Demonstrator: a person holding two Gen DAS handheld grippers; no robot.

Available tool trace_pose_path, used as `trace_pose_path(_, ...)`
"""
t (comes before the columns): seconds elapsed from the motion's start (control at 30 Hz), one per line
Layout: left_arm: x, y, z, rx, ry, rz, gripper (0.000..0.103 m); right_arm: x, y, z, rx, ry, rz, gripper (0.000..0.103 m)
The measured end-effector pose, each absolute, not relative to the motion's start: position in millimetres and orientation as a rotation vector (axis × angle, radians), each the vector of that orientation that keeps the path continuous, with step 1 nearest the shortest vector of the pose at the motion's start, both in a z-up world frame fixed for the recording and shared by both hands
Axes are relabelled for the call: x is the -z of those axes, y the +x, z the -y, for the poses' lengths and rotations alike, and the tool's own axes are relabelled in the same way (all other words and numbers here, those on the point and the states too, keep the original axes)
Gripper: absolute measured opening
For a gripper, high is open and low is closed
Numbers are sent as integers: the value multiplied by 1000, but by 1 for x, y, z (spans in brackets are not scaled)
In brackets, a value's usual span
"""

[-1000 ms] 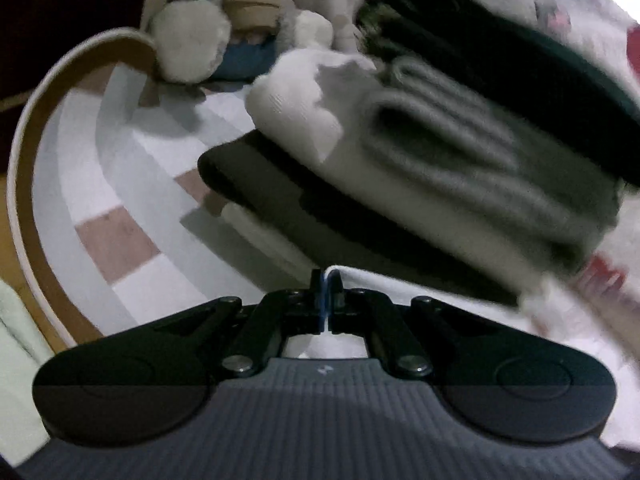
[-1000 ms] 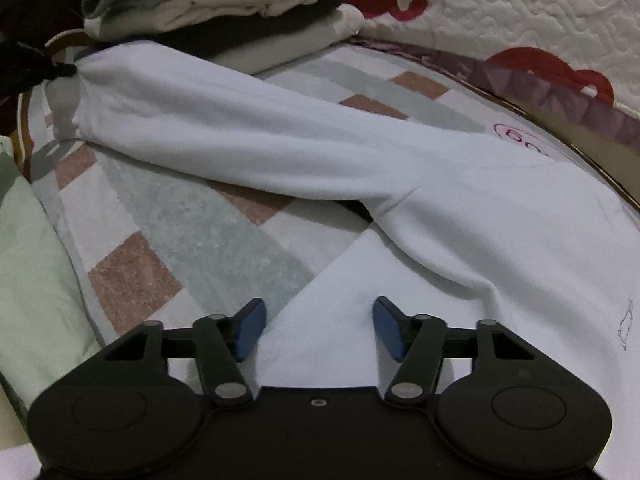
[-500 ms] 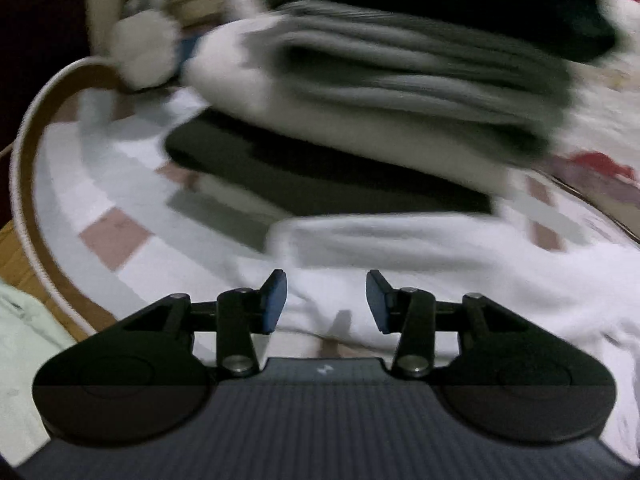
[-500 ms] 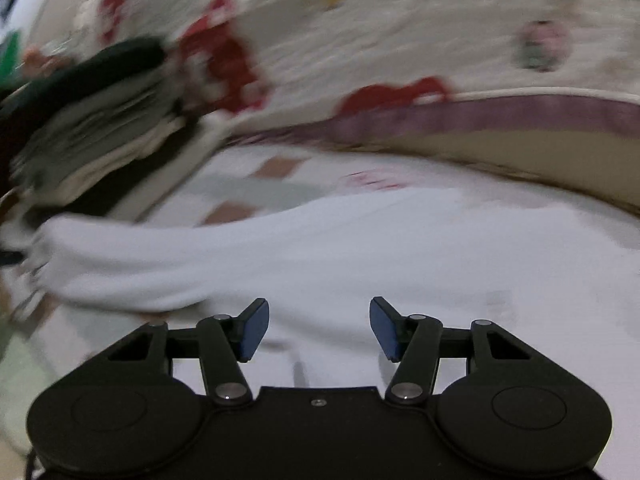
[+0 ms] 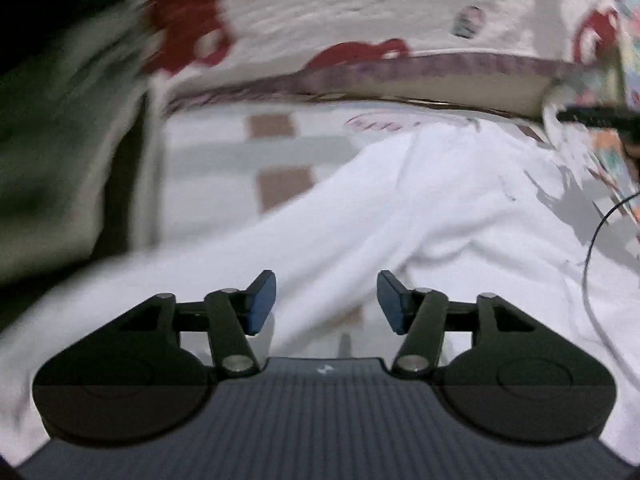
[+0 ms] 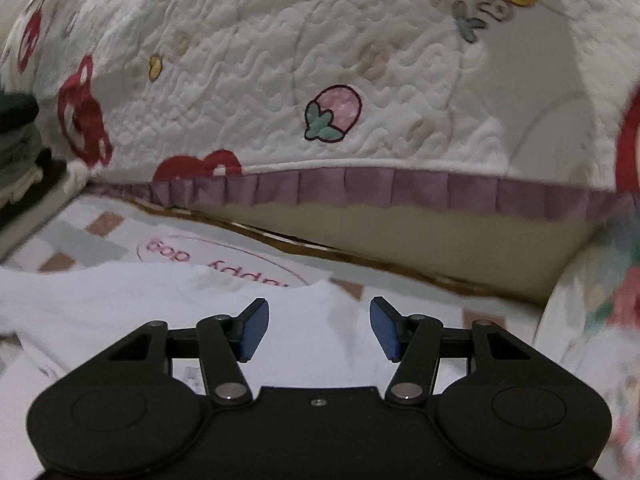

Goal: Fold clothes

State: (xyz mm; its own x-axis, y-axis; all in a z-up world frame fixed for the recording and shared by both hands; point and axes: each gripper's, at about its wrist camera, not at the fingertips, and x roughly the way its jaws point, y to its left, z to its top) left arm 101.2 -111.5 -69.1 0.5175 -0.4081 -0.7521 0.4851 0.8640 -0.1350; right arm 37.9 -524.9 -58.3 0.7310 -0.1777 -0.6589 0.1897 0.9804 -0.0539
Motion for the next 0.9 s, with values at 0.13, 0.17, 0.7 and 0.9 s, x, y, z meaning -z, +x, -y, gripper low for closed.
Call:
trace_pose_path(0.13,86,157,151,568,172,-906,55,50,54,557,200,51,-813,9)
trace_pose_path(0.17,93,166,157,562,157,-918,53,51,55,563,213,47,-815,9)
trace_pose_path(0.7,155,248,209,628,-21,-1037,70,147,134,606,102,216,-948,39)
trace_pose_path(0.9,151,251,227,602,66,-1005,24,180,156,600,80,129,-1042,64)
